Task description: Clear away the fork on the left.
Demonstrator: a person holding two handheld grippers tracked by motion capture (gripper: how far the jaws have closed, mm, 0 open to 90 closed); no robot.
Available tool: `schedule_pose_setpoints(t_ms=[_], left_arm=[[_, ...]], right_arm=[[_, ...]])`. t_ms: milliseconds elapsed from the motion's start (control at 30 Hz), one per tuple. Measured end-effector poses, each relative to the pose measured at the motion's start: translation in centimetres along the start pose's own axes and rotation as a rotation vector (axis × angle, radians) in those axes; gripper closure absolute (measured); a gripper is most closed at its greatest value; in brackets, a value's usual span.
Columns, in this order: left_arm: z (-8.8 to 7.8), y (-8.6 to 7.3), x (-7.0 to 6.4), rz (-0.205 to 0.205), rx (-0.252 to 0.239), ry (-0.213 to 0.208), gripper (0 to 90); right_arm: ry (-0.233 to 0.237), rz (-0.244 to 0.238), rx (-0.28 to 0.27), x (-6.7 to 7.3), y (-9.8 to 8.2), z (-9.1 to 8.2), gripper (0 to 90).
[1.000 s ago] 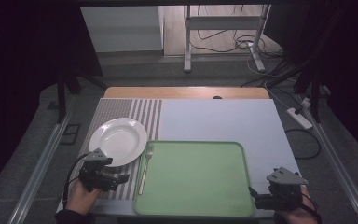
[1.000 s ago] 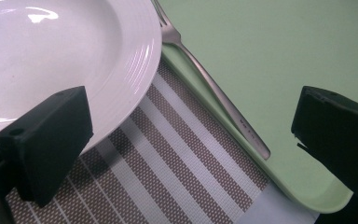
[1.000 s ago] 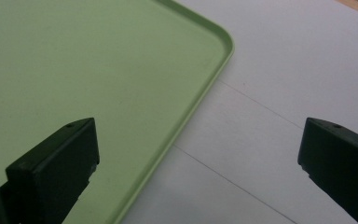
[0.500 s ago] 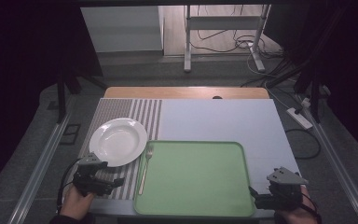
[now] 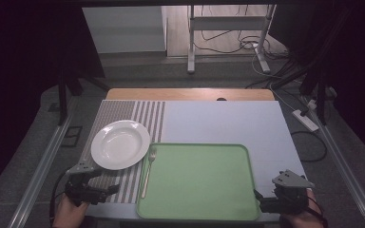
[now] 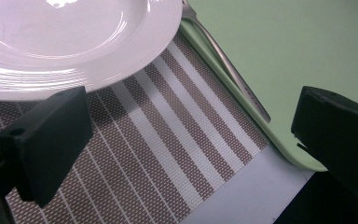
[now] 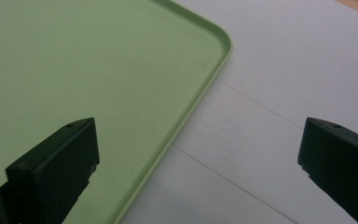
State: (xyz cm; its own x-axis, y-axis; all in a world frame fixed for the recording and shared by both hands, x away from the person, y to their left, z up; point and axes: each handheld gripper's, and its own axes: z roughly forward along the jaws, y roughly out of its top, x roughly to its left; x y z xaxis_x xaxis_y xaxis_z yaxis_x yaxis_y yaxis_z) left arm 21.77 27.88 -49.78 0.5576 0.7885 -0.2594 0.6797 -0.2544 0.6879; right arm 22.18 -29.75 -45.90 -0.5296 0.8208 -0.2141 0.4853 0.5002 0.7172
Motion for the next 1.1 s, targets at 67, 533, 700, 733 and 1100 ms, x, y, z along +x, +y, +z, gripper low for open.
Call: schedule_pose_setpoints(t_ms=[67, 533, 700, 733, 1100], left_arm=[[-0.2, -0.1, 0.0, 0.0, -0.004, 0.006, 0.0], [-1.3, -0.9, -0.5, 0.016, -0.012, 0.049, 0.0], [-1.7, -1.3, -0.5, 0.014, -0.029, 0.058, 0.0], [-1.8, -1.4, -0.5, 0.016, -0.032, 0.061, 0.0], [-2.5, -1.9, -0.9, 0.024, -0.042, 0.084, 0.0]], right_arm=[[0.0, 0.0, 0.0, 0.0, 0.0, 0.0, 0.0], [0.0, 0.0, 0.001, 0.0, 0.0, 0.0, 0.0], [-0.002, 0.004, -0.001, 0.0, 0.0, 0.0, 0.0], [0.0, 0.005, -0.002, -0.1, 0.0, 0.0, 0.0], [0.001, 0.021, -0.008, -0.2, 0.0, -0.1, 0.0]])
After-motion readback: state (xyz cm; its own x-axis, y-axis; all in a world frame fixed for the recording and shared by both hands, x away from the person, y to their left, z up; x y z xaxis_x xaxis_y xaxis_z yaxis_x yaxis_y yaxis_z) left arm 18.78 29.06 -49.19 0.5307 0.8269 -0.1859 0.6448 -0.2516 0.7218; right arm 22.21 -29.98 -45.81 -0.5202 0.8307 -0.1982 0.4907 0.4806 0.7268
